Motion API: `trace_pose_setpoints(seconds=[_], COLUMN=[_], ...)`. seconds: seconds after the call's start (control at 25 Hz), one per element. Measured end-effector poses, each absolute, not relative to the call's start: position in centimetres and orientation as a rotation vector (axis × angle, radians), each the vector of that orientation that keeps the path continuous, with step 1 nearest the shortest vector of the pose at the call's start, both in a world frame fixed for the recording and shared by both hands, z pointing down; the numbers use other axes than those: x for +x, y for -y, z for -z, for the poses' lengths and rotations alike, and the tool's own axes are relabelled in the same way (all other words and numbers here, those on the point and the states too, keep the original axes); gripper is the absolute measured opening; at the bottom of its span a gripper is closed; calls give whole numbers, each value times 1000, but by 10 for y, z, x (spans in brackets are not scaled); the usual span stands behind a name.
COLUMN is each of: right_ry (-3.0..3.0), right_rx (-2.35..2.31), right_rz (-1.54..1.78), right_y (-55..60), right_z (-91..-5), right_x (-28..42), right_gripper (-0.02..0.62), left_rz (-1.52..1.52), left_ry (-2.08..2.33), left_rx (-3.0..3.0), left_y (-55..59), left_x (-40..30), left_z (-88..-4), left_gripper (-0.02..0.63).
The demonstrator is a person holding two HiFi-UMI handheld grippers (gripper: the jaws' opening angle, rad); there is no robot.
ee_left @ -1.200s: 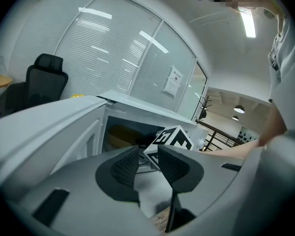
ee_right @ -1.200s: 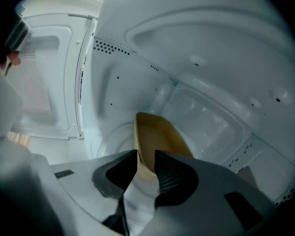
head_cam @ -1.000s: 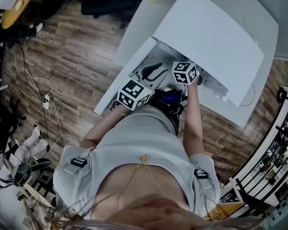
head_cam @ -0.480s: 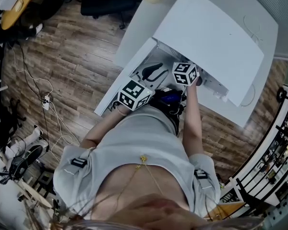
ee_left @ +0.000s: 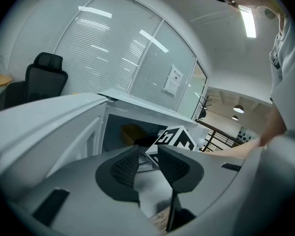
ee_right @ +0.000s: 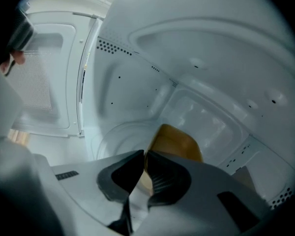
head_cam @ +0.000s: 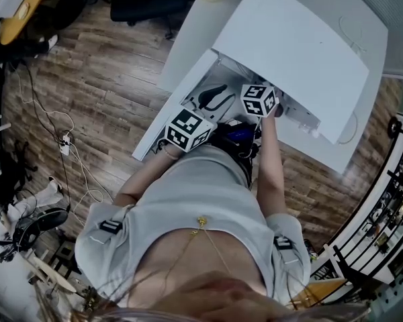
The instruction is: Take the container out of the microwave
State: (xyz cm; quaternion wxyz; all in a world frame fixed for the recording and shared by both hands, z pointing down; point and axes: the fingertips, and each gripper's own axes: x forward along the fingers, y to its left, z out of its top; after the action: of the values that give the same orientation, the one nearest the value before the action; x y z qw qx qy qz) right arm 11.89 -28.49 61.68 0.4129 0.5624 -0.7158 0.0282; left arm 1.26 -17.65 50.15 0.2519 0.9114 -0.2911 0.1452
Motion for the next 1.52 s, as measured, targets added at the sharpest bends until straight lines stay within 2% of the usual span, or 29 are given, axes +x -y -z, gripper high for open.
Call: trace_pose_setpoints(seconds=[1.52], right_ry=[1799], right_rx=[1382], right_rz=[-107], right_y=[239], right_z=[-615], right_x=[120], right_gripper=[34], left_rz=[-389], left_ry=[789], left_rx=[2485], left_y=[162], left_x=[15], left_z=[-506], left_gripper=[124])
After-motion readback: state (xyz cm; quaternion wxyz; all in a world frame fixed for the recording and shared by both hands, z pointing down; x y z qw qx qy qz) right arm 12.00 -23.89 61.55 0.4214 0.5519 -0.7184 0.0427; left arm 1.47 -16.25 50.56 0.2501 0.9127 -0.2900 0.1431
